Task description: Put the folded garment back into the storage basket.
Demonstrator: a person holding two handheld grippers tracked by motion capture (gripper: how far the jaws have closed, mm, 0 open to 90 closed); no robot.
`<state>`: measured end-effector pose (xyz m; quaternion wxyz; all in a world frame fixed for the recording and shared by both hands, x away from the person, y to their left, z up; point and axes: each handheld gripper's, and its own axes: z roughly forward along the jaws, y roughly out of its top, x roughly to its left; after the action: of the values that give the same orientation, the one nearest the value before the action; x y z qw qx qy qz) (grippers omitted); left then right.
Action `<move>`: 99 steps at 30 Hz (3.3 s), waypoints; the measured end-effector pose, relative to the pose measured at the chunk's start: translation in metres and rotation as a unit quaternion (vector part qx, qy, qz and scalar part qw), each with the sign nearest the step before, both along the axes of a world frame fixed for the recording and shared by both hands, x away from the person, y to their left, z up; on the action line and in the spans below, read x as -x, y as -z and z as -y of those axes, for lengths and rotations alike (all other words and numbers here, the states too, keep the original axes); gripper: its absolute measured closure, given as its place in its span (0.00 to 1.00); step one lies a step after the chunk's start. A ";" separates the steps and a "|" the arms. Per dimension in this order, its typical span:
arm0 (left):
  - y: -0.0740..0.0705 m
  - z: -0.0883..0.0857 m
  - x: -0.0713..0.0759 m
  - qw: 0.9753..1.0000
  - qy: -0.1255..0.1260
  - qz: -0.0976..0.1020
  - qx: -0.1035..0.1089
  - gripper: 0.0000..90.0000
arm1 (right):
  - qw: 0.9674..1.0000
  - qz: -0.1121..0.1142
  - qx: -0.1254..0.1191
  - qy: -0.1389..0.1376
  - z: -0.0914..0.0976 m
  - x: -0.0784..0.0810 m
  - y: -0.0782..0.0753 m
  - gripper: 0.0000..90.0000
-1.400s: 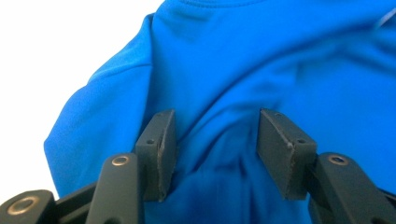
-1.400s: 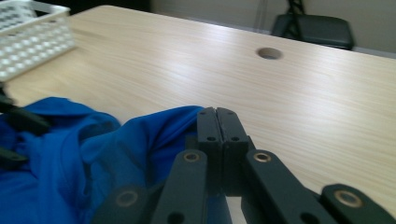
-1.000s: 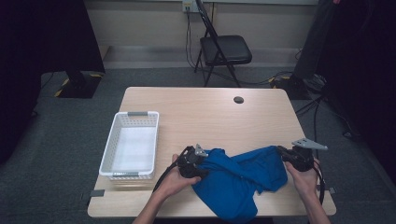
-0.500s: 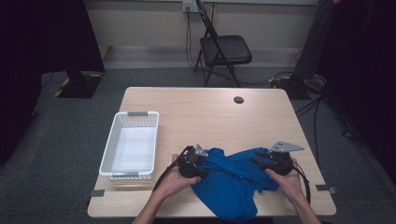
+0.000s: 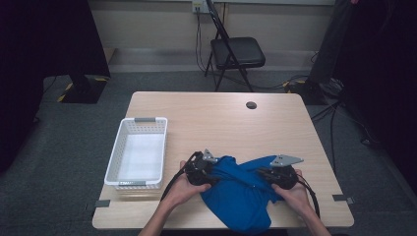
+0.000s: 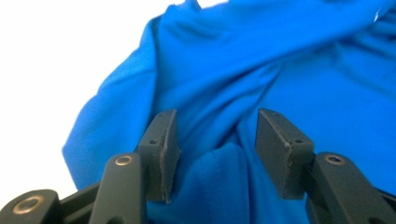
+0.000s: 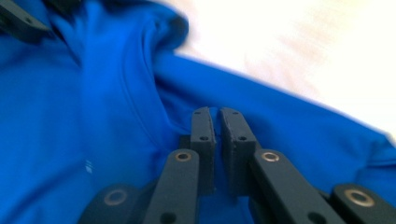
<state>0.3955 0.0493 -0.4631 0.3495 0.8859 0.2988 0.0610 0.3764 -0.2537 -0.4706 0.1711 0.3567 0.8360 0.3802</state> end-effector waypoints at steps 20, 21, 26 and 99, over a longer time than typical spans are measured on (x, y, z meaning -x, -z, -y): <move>-0.010 -0.013 -0.007 0.997 -0.050 0.040 0.047 0.53 | 0.987 -0.023 -0.035 -0.153 -0.042 0.071 -0.002 0.95; -0.012 -0.013 -0.007 0.996 -0.050 0.044 0.055 0.52 | 0.987 -0.029 -0.032 -0.156 -0.042 0.072 0.001 0.95; -0.009 -0.009 -0.007 0.996 -0.043 0.053 0.050 0.51 | 0.983 -0.056 -0.014 -0.173 -0.041 0.078 0.012 0.95; 0.026 0.020 -0.005 0.997 0.008 0.065 0.037 0.94 | 0.999 -0.039 -0.016 -0.020 0.006 0.035 0.011 0.95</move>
<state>0.4008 0.0289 -0.4892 0.4011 0.8691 0.2699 0.1047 0.3411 -0.2601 -0.4811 0.1254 0.3573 0.8427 0.3827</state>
